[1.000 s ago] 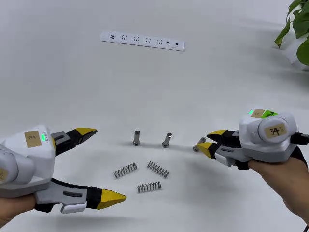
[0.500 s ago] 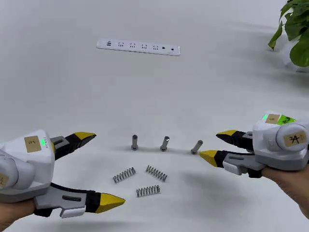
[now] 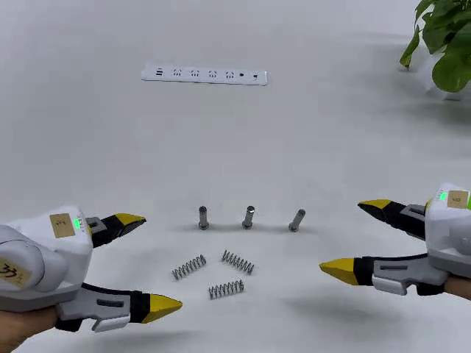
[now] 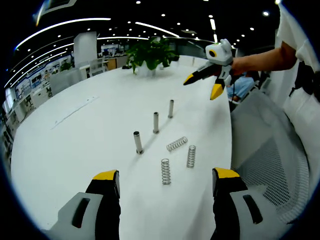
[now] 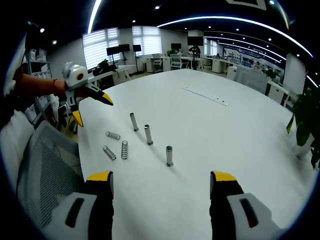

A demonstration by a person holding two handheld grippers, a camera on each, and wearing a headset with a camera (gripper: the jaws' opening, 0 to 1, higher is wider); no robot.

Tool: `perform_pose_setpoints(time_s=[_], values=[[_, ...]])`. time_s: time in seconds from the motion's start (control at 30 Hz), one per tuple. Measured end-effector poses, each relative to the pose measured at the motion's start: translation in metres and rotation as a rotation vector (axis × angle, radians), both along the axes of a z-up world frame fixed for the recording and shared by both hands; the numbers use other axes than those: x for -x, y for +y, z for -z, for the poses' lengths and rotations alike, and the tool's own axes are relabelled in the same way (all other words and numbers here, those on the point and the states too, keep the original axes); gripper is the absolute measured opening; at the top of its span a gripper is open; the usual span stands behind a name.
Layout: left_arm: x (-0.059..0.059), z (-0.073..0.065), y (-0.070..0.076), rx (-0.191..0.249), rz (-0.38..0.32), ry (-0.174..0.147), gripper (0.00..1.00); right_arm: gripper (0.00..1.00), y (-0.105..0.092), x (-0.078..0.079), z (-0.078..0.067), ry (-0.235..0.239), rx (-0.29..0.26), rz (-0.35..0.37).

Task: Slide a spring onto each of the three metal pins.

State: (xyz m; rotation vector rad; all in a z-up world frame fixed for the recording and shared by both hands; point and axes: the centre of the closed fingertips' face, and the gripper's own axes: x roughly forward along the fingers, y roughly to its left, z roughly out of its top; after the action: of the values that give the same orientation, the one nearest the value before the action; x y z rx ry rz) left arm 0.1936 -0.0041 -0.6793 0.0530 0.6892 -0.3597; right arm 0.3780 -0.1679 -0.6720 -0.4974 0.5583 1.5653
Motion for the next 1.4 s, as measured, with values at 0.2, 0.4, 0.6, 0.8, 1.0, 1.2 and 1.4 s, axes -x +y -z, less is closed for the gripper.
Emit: perform_pose_setpoints(time_s=[0.2, 0.4, 0.6, 0.8, 1.0, 1.2, 1.4], values=[[-0.001, 0.012, -0.002, -0.046, 0.019, 0.082, 0.68, 0.88, -0.016, 0.002, 0.005, 0.006, -0.018, -0.015], [-0.001, 0.027, -0.006, -0.093, 0.047, 0.187, 0.52, 0.96, -0.024, 0.013, 0.007, 0.005, -0.032, -0.055], [-0.007, 0.040, -0.009, -0.090, 0.035, 0.248, 0.44, 0.95, -0.028, 0.015, 0.011, 0.015, -0.024, -0.050], [-0.008, 0.054, -0.015, -0.109, 0.050, 0.326, 0.30, 0.93, -0.029, 0.014, 0.012, 0.013, -0.031, -0.038], [-0.012, 0.062, -0.015, -0.131, 0.045, 0.363, 0.21, 0.93, -0.030, 0.017, 0.013, 0.025, -0.039, -0.026], [-0.011, 0.069, -0.019, -0.159, 0.072, 0.402, 0.19, 0.92, -0.032, 0.016, 0.013, 0.031, -0.043, -0.010], [-0.012, 0.068, -0.017, -0.182, 0.080, 0.408, 0.15, 0.91, -0.033, 0.013, 0.014, 0.033, -0.042, 0.000]])
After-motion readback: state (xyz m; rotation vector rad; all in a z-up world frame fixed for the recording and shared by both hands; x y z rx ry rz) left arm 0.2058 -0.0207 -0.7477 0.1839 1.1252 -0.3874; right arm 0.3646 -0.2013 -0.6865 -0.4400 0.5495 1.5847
